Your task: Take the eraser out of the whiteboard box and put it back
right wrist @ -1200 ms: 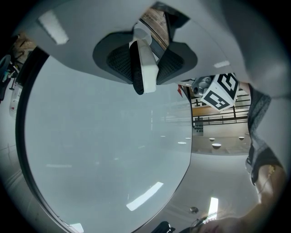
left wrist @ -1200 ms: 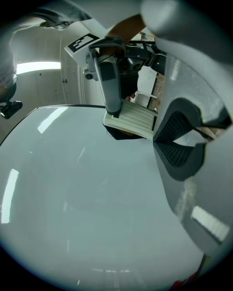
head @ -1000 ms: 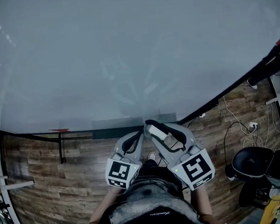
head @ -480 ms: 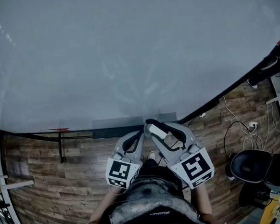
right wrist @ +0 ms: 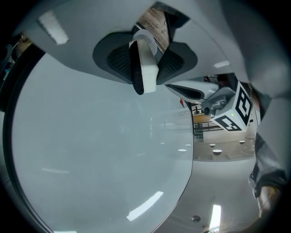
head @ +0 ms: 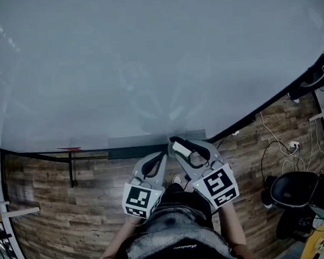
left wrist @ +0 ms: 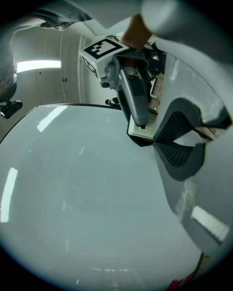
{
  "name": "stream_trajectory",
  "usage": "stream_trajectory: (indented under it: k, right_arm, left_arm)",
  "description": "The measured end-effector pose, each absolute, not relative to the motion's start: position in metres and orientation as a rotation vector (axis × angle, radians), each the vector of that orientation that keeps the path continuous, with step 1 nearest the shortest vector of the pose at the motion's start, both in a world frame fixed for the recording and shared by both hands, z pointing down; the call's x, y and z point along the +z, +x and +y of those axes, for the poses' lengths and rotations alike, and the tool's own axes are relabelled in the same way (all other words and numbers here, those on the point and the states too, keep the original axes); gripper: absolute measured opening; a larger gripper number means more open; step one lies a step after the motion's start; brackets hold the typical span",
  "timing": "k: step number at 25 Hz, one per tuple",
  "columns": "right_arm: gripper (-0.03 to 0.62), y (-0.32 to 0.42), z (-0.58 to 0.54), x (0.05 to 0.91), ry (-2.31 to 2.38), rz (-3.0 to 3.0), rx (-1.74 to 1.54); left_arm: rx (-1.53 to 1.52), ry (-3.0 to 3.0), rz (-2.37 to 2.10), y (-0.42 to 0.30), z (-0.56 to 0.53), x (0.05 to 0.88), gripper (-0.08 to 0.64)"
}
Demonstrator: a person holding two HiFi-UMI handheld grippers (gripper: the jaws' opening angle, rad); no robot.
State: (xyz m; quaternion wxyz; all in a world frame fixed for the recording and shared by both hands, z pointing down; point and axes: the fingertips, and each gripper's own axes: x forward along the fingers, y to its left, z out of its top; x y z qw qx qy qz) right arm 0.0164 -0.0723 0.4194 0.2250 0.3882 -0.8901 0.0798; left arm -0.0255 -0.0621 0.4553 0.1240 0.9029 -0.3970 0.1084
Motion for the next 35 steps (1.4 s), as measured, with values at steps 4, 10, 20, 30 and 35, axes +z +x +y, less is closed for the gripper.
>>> stream_trajectory:
  k: [4,10,20,30,35]
  right_arm:
    - [0.166,0.017,-0.078,0.448,1.052,-2.429,0.251]
    - [0.166,0.017,-0.080,0.479,1.036,-2.413,0.289]
    - [0.166,0.019,-0.080,0.509,1.037,-2.389,0.349]
    - [0.166,0.022,-0.083,0.536,1.087,-2.354,0.378]
    - [0.166,0.019,-0.087,0.536,1.093,-2.346,0.355]
  left_arm:
    - [0.316,2.622,-1.172,-0.029,-0.062,0.456,0.000]
    - [0.330,2.610,-1.191,-0.036,-0.063,0.458,0.000]
    - [0.338,2.584,-1.180,-0.035,-0.059,0.458,0.000]
    - [0.351,2.571,-1.173,-0.036,-0.057,0.458,0.000]
    - [0.352,2.561,-1.163,-0.035,-0.057,0.460,0.000]
